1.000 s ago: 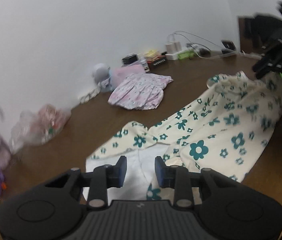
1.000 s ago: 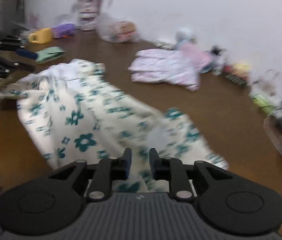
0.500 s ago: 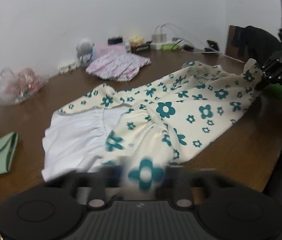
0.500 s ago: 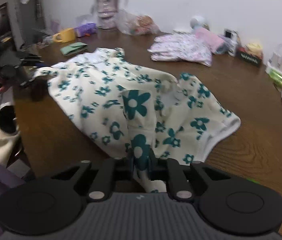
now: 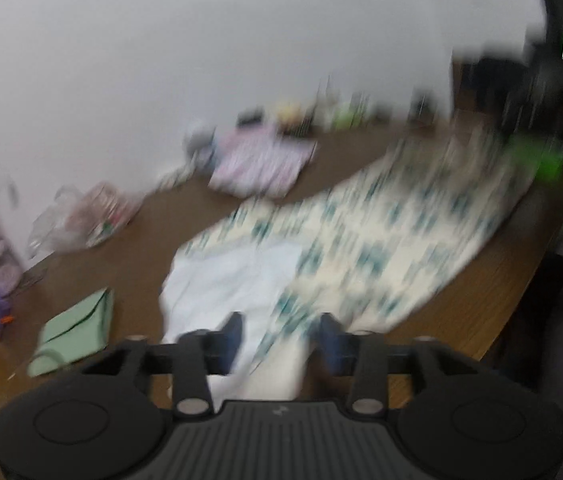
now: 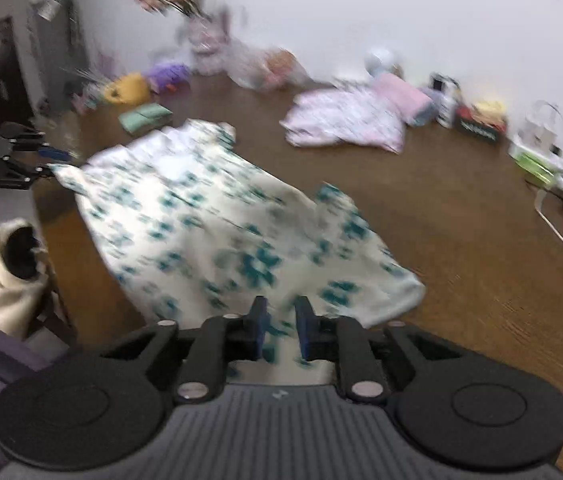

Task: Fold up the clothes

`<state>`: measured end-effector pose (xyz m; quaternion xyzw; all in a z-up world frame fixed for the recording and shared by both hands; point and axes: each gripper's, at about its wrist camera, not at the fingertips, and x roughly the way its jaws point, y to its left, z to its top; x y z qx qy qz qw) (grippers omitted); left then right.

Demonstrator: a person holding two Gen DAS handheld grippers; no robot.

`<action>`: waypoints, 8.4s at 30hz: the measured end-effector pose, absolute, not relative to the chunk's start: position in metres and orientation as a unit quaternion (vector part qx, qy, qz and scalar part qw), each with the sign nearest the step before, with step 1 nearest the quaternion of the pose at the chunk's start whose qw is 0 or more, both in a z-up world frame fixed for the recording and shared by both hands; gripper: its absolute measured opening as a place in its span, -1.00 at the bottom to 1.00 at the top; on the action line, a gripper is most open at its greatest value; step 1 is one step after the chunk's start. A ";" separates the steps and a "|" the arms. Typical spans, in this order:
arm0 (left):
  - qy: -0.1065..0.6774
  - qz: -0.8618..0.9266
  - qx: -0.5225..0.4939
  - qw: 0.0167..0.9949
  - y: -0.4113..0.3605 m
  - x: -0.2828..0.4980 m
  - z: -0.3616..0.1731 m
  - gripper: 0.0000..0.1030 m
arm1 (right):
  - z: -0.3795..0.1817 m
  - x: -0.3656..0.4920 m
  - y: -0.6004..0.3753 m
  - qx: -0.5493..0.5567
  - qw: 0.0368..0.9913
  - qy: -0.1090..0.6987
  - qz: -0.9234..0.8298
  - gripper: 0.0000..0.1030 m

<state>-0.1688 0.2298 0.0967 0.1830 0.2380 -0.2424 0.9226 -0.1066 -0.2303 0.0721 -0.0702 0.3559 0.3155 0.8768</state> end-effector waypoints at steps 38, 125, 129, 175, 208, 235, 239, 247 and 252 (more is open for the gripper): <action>0.337 -0.242 0.205 0.886 0.238 -0.143 0.054 -0.70 | 0.021 -0.117 -0.171 -0.093 0.857 0.392 0.321 -1.00; 0.268 -0.054 -0.044 0.961 0.203 -0.160 0.094 0.28 | 0.085 -0.164 -0.174 -0.256 0.853 0.307 0.335 -0.06; 0.276 -0.022 -0.030 0.960 0.198 -0.123 0.093 0.28 | 0.071 -0.153 -0.165 -0.227 0.861 0.318 0.326 -0.36; 0.321 0.014 0.049 0.946 0.262 -0.192 0.033 -0.30 | 0.031 -0.076 0.084 -0.170 0.796 0.322 0.484 -0.61; 0.293 0.011 -0.159 0.943 0.275 -0.161 0.029 0.41 | -0.004 -0.024 0.085 0.185 0.757 0.431 0.454 -0.92; 0.251 0.053 -0.127 0.958 0.229 -0.109 0.039 -0.92 | 0.046 -0.133 -0.068 -0.080 0.902 0.319 0.280 -0.18; 0.265 0.072 -0.092 0.957 0.220 -0.095 0.036 -0.92 | 0.038 -0.153 -0.109 -0.128 0.901 0.358 0.209 -0.18; 0.324 0.082 -0.034 0.942 0.209 -0.129 0.030 -0.91 | 0.027 -0.093 -0.123 -0.120 0.909 0.362 0.166 -0.35; 0.291 0.043 -0.026 0.956 0.216 -0.149 0.072 -0.55 | 0.028 -0.042 -0.122 -0.098 0.926 0.339 0.132 -0.20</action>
